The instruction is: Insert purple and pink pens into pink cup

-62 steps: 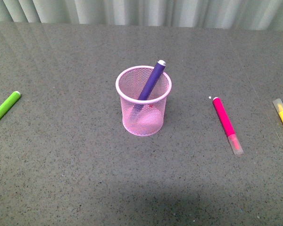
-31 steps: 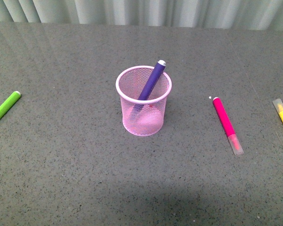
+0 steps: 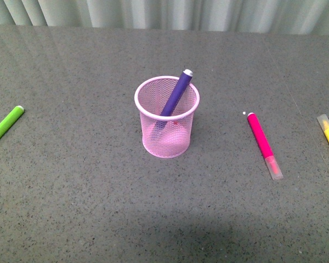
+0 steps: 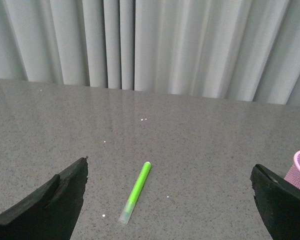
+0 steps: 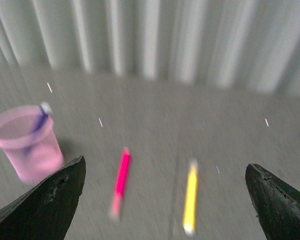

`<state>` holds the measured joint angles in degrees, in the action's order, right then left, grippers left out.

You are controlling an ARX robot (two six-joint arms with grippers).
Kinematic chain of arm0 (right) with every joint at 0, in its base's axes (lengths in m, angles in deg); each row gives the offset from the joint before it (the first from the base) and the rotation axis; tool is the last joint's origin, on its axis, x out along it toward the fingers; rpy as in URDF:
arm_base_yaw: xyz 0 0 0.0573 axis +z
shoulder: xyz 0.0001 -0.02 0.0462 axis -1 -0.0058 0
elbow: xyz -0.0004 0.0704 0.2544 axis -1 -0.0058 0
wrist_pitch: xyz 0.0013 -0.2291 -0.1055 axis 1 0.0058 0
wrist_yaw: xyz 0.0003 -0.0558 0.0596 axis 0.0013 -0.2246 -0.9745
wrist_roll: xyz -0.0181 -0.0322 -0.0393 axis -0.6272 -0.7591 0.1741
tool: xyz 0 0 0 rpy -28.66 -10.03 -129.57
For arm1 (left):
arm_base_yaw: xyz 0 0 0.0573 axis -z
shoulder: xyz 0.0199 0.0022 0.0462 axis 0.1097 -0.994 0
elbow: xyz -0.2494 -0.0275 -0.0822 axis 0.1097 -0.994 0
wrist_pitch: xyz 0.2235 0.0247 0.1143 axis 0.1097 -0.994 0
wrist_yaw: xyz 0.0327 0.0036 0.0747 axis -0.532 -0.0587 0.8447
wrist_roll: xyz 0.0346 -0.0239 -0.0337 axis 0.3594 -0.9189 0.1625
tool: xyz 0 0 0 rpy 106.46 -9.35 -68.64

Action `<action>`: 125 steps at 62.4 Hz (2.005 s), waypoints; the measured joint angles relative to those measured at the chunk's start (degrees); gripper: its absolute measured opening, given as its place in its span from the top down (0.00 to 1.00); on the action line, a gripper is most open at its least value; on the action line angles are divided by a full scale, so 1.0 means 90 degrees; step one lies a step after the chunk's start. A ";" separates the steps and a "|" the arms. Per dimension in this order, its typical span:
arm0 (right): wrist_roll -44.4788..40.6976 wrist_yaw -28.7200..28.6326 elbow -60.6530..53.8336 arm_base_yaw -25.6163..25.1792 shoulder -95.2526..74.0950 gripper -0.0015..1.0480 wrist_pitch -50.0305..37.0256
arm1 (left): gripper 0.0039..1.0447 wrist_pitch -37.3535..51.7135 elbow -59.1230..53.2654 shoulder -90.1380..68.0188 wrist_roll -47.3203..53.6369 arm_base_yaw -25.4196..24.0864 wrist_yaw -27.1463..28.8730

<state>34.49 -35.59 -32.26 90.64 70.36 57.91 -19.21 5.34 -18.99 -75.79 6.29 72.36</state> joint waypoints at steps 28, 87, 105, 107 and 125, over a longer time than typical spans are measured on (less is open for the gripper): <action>-0.2033 -0.0483 0.2844 0.0556 -0.7643 0.07 -0.1877 | 0.07 0.0000 0.0000 0.0000 0.0000 0.0000 -0.0002; -0.0257 0.0627 0.5758 0.0784 -1.2055 0.07 -0.1273 | 0.07 0.0000 0.0000 0.0000 0.0000 0.0000 0.0000; -0.0160 0.0916 0.6016 0.0882 -1.2446 0.10 -0.1190 | 0.07 0.0000 0.0000 0.0000 -0.0002 0.0000 -0.0002; -0.0158 0.0903 0.6018 0.0886 -1.2454 0.13 -0.1188 | 0.07 0.0000 0.0000 0.0000 0.0000 0.0000 -0.0002; -0.0180 0.0954 0.6098 0.1018 -1.2590 0.67 -0.1188 | 0.07 0.0000 0.0000 0.0000 0.0000 0.0000 0.0000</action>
<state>32.87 -27.00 22.62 99.80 -42.94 47.22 -19.21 5.34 -18.99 -75.79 6.29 72.36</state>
